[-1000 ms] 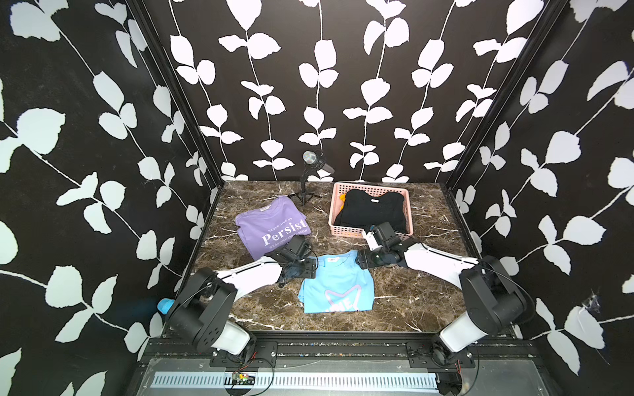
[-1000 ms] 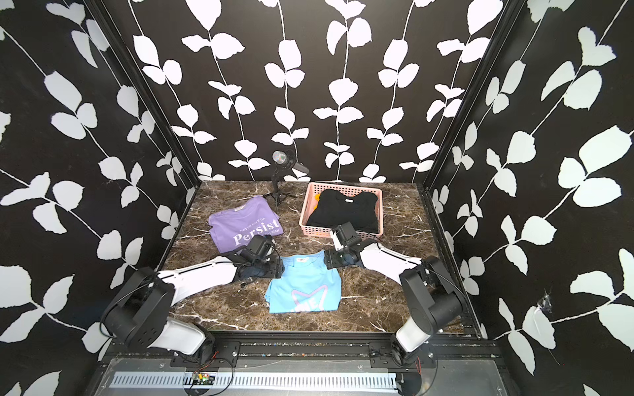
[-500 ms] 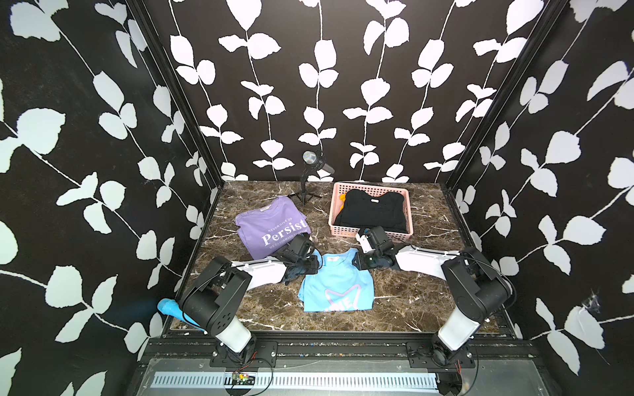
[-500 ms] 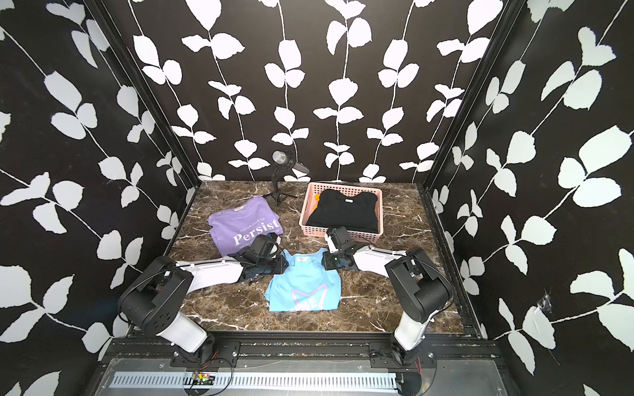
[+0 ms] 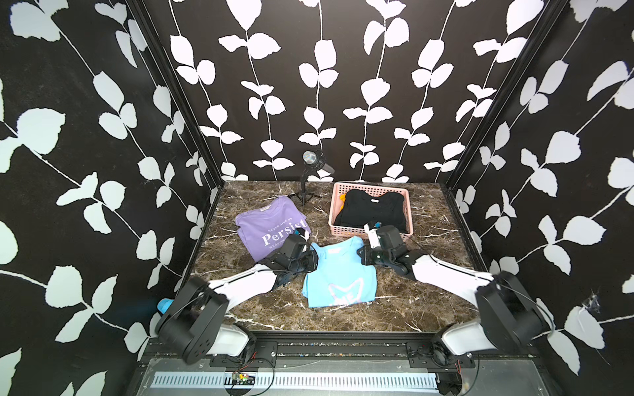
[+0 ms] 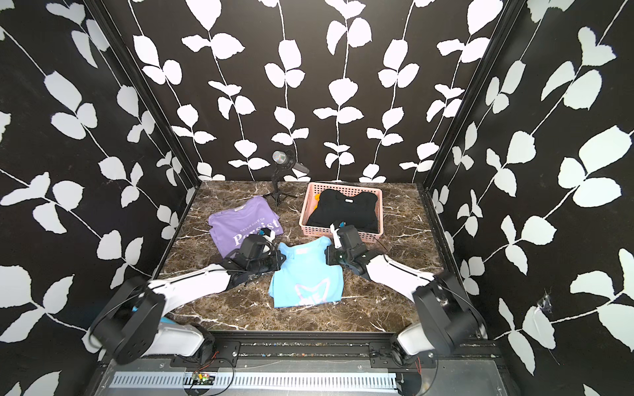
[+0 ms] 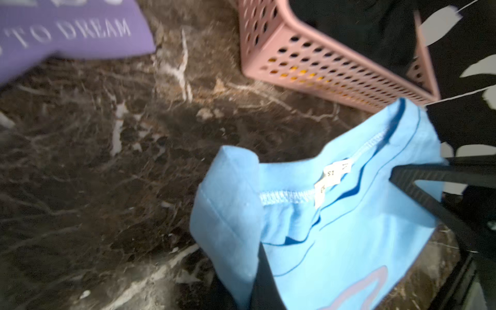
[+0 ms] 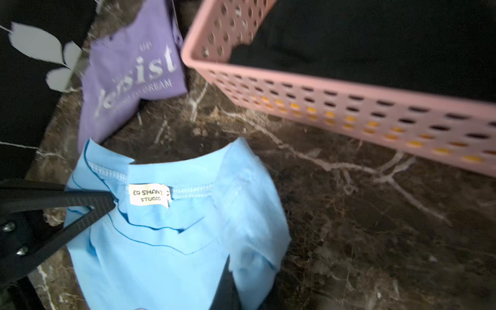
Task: Put the folded t-shirts into the basket
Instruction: Pick up the T-shirt from the center of the board, then place the T-shirt in the bin.
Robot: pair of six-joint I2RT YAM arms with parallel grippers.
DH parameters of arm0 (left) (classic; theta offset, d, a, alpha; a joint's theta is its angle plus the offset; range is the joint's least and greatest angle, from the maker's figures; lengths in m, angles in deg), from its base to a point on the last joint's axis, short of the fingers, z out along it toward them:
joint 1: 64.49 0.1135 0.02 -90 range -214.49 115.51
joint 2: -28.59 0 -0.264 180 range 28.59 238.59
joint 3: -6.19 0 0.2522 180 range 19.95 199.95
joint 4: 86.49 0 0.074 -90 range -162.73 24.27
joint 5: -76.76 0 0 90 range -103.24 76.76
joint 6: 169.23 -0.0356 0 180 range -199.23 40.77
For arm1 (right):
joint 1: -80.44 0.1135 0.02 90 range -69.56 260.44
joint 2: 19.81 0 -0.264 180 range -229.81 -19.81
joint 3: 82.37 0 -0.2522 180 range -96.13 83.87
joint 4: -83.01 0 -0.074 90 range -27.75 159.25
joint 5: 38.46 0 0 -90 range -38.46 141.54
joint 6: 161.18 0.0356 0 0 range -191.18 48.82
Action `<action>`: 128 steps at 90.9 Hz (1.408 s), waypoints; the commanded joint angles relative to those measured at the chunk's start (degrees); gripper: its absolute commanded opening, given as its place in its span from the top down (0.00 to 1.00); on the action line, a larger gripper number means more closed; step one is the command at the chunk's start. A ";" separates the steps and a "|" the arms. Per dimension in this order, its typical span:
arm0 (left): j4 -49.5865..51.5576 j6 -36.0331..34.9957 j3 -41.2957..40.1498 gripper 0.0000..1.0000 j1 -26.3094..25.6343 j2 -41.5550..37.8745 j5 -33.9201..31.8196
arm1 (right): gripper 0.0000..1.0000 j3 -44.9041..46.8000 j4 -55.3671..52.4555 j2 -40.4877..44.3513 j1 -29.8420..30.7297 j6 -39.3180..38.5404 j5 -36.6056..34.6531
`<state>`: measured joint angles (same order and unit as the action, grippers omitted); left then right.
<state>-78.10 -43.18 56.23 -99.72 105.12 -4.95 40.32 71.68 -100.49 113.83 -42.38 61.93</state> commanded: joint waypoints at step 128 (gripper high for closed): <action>25.89 -12.54 77.83 1.00 -0.17 42.41 8.49 | 1.00 -41.99 -25.96 -8.08 -18.70 -11.97 -8.05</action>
<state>-55.95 -53.54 127.52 -99.72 144.09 2.46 1.02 44.41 -106.63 95.86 -52.92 55.24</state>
